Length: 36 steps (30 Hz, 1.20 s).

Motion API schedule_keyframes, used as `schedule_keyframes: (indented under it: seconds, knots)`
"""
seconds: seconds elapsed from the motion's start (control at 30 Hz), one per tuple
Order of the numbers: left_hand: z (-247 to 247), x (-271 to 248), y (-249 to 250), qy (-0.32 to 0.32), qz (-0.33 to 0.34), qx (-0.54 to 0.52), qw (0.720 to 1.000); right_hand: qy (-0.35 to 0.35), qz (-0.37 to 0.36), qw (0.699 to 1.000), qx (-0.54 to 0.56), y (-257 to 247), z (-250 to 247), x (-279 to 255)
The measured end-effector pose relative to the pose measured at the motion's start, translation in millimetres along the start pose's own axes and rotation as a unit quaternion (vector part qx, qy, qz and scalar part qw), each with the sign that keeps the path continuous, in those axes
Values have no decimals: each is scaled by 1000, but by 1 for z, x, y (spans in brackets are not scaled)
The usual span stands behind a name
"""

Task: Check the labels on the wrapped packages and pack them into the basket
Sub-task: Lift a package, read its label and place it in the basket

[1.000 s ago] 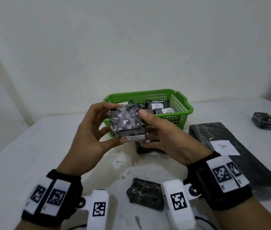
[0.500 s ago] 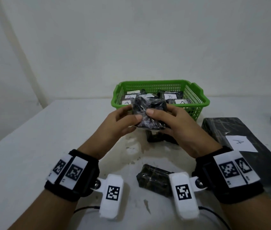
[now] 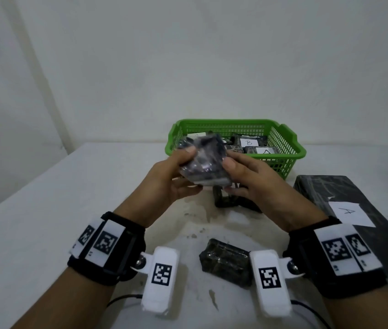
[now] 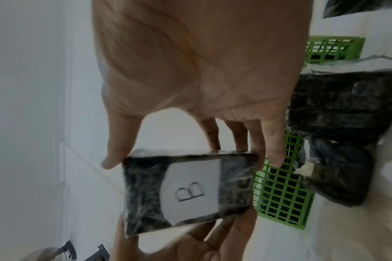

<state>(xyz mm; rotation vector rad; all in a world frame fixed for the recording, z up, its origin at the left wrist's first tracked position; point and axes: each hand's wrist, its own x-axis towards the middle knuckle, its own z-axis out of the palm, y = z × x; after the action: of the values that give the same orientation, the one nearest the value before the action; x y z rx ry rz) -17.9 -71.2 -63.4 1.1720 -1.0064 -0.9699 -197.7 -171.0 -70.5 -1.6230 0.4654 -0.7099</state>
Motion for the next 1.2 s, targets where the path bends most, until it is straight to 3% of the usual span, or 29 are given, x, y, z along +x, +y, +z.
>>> schedule_keyframes:
  seconds: [0.1, 0.27, 0.43, 0.53, 0.73, 1.0, 1.2]
  knots:
    - [-2, -1, 3, 4, -36, -65, 997, -2, -5, 1000, -17, 1, -2, 0]
    - [-5, 1, 4, -11, -80, -111, 991, 65, -29, 997, -12, 9, -2, 4]
    - [-4, 4, 2, 60, 20, -127, 990, 102, -6, 994, 31, 10, -8, 5]
    - [-2, 4, 2, 59, 75, -55, 994, 93, 19, 995, 12, 9, -7, 6]
    - [27, 5, 9, 35, 47, 18, 998, 114, 25, 991, -68, -9, -19, -5]
    - [162, 48, 41, -26, 47, -7, 999, 225, 35, 969, -94, -68, -120, -76]
    - [310, 92, 24, -106, -8, 38, 994, 351, 98, 922, -128, -83, -230, -138]
